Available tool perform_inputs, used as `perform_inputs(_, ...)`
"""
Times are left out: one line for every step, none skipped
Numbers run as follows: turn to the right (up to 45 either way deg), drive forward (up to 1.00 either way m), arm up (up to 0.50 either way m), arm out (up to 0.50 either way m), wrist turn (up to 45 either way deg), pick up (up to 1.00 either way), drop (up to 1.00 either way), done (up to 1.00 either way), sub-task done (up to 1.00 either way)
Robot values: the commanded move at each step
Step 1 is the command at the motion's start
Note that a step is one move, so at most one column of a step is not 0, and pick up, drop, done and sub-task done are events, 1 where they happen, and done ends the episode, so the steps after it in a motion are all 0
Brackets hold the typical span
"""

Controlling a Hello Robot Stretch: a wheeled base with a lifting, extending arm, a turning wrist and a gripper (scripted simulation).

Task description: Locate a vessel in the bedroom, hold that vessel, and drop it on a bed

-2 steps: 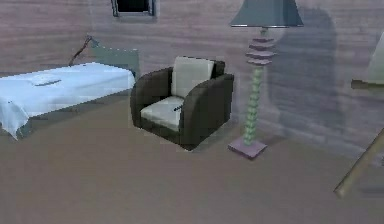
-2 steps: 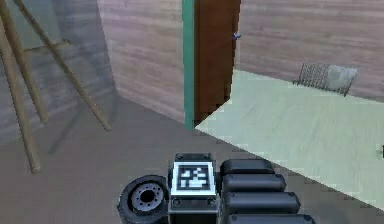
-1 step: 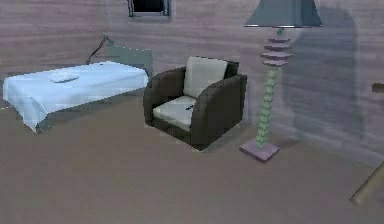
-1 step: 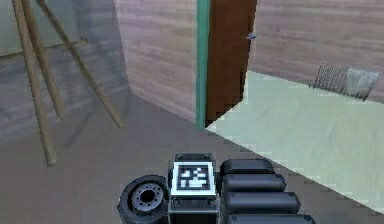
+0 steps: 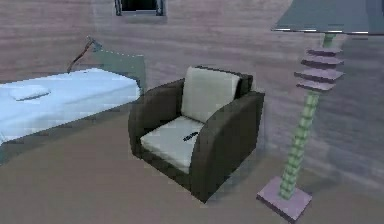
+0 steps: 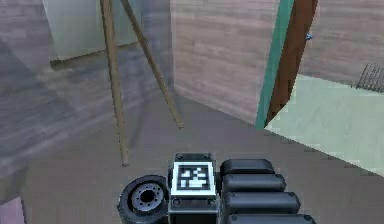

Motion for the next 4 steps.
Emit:
perform_inputs(-39.0, 0.00, 0.00, 0.00, 0.0, 0.00, 0.00, 0.00, 0.00)
perform_inputs(0.0, 1.00, 0.00, 0.00, 0.0, 0.00, 0.00, 0.00, 0.00)
perform_inputs(-3.0, 0.00, 0.00, 0.00, 0.0, 0.00, 0.00, 0.00, 0.00)
perform_inputs(0.0, 0.95, 0.00, 0.00, 0.0, 0.00, 0.00, 0.00, 0.00)
